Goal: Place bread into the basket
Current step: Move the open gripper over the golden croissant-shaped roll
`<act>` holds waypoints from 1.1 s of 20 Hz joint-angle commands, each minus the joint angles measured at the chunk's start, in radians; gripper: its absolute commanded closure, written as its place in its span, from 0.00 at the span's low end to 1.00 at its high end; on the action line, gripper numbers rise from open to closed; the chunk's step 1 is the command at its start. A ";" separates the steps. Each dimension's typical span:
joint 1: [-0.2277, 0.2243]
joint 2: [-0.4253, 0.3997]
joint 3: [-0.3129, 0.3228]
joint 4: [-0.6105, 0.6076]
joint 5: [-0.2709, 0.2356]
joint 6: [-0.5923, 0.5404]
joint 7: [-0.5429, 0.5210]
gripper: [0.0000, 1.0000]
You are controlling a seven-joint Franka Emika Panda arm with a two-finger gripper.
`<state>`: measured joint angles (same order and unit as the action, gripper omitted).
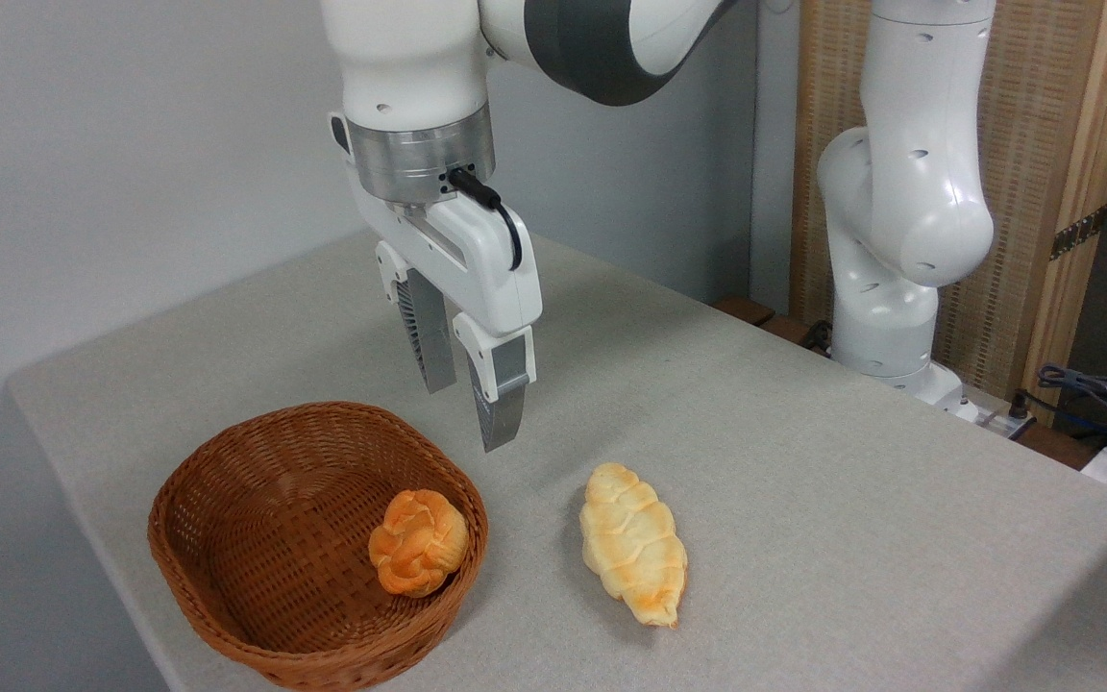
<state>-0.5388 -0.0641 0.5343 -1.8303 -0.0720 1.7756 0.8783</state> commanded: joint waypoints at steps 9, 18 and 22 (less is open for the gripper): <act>-0.006 -0.020 0.027 0.005 0.015 -0.067 -0.016 0.00; 0.025 -0.062 0.124 -0.049 0.015 -0.074 -0.179 0.00; 0.072 -0.079 0.125 -0.089 0.017 -0.059 -0.179 0.00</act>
<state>-0.4874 -0.1076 0.6600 -1.8807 -0.0712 1.7130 0.7259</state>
